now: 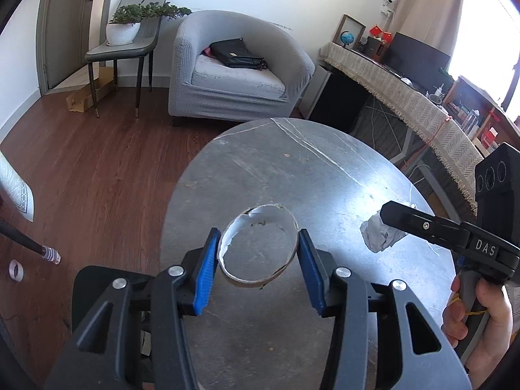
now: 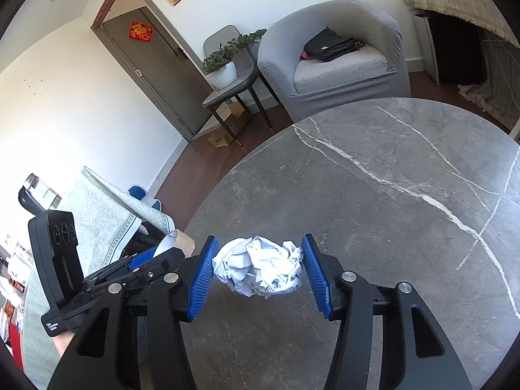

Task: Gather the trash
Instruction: 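Carry the tape roll and paper over the green bin and open both tools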

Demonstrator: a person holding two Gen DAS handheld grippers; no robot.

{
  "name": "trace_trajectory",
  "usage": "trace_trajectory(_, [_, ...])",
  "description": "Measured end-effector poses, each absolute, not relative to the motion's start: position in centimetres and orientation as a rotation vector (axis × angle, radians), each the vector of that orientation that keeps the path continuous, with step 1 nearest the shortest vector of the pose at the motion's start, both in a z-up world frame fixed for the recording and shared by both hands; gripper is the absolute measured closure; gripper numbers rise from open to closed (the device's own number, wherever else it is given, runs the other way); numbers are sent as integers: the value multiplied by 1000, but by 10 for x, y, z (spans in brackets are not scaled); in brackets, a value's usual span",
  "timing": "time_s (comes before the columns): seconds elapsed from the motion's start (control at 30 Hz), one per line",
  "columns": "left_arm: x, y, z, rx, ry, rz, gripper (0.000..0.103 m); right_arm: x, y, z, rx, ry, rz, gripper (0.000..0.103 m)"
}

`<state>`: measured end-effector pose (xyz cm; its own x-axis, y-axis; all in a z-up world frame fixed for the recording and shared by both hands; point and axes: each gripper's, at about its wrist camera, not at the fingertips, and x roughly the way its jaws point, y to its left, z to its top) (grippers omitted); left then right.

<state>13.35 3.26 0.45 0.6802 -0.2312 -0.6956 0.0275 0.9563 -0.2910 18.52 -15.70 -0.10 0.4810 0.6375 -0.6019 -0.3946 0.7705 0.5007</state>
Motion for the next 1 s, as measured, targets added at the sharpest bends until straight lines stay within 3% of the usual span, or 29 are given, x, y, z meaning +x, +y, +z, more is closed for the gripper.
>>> trace_trajectory(0.63, [89, 143, -8, -246, 851, 24, 52, 182, -30, 13, 220, 855, 808, 49])
trace_trajectory(1.0, [57, 199, -48, -245, 1001, 101, 52, 174, 45, 7, 136, 868, 881, 49])
